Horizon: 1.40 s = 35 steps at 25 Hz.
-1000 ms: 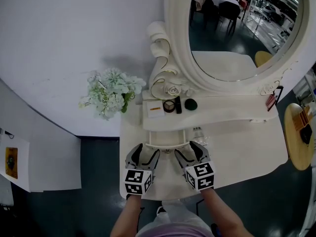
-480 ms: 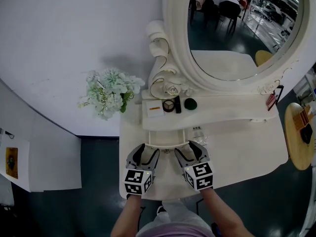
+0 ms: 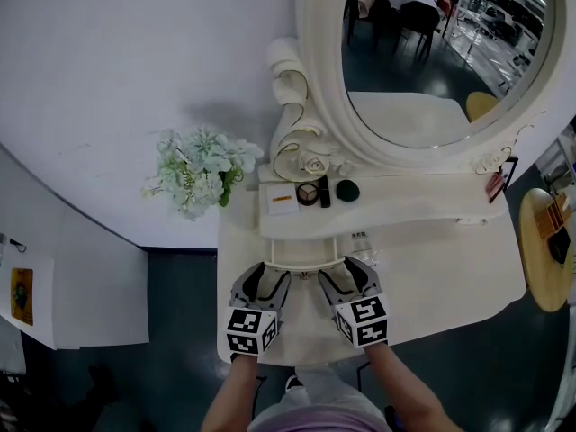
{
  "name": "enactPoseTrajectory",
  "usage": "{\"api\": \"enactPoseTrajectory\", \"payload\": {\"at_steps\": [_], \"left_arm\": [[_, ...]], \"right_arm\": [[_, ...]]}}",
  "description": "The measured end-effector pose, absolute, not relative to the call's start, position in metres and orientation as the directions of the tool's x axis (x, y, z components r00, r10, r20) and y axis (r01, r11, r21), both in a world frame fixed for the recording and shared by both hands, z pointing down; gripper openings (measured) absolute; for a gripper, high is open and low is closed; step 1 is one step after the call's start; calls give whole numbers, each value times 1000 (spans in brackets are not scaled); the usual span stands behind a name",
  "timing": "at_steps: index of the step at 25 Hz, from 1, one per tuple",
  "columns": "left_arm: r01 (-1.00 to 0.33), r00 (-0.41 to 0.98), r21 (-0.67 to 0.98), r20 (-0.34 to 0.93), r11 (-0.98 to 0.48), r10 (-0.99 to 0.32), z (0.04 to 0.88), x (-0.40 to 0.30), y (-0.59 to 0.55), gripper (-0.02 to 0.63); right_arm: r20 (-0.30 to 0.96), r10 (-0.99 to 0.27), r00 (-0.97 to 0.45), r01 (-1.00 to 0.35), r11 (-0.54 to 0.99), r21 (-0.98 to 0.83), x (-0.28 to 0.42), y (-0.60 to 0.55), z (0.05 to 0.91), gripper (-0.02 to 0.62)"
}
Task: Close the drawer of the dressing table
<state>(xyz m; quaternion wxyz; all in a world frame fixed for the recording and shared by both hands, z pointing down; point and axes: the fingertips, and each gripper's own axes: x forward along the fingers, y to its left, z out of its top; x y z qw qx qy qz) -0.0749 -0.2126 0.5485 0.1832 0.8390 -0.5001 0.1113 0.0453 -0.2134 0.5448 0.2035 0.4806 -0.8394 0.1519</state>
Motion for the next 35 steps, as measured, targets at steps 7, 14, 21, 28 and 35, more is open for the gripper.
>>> {"api": "enactPoseTrajectory", "payload": {"at_steps": [7, 14, 21, 28, 35], "left_arm": [[-884, 467, 194, 373, -425, -802, 547, -74, -217, 228], [-886, 464, 192, 376, -422, -802, 548, -74, -224, 227], [-888, 459, 194, 377, -416, -804, 549, -73, -233, 227], [-890, 456, 193, 375, -413, -807, 549, -74, -241, 227], [-892, 453, 191, 376, -411, -809, 548, -74, -248, 227]], "right_arm": [[485, -744, -459, -867, 494, -63, 46, -218, 544, 252], [485, -744, -460, -866, 496, -62, 46, -225, 544, 252], [484, -745, -459, -866, 496, -58, 46, -236, 545, 253], [481, -745, -463, -865, 498, -60, 46, -244, 545, 253], [472, -750, -464, -865, 498, -59, 45, -251, 545, 253]]}}
